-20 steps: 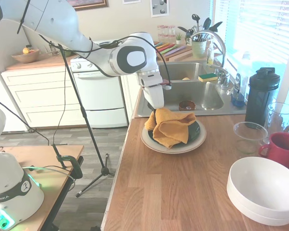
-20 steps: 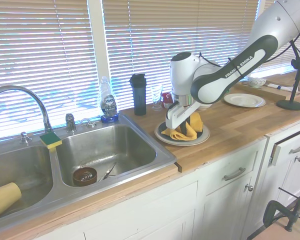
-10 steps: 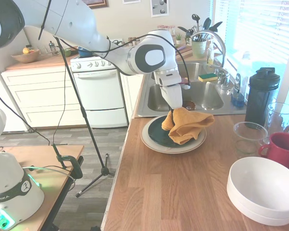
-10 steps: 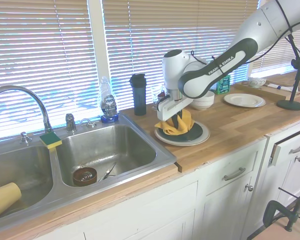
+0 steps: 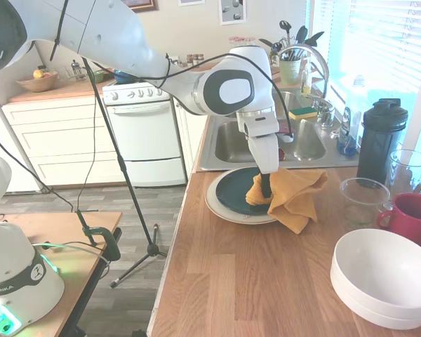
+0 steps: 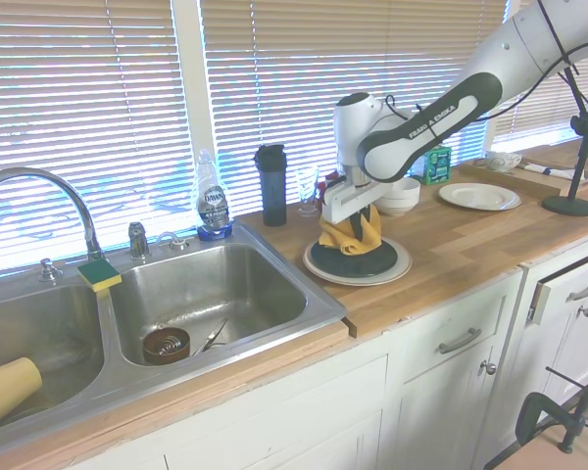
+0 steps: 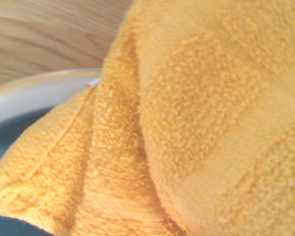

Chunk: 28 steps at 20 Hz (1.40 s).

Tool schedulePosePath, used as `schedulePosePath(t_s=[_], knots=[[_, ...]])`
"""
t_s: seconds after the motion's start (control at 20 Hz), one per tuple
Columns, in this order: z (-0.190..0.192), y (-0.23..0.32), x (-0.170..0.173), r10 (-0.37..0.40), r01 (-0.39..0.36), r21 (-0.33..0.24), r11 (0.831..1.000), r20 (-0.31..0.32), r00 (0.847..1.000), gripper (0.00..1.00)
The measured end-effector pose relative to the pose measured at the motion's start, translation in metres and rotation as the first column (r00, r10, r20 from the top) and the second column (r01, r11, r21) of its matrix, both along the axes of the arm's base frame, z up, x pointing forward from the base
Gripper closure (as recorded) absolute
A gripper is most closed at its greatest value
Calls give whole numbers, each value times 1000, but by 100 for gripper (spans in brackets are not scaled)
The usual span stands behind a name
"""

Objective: Wipe the blue plate in clockwise motion

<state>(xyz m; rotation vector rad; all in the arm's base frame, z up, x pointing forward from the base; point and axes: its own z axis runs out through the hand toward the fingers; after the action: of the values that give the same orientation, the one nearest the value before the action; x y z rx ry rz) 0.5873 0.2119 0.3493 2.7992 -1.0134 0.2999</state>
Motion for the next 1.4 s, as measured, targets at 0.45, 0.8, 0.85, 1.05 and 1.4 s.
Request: schedulePosePath(t_s=[0.45, 0.8, 0.85, 1.05, 1.4], knots=[[-7, -9, -51, 30, -30, 0, 1000, -8, 1000, 100], [-10, 19, -95, 106, -106, 4, 994, -18, 994, 100], [-9, 22, -97, 111, -110, 8, 994, -19, 994, 100], [-6, 31, -102, 108, -107, 38, 994, -21, 994, 100], [42, 27, -106, 94, -96, 116, 989, 27, 995, 100]])
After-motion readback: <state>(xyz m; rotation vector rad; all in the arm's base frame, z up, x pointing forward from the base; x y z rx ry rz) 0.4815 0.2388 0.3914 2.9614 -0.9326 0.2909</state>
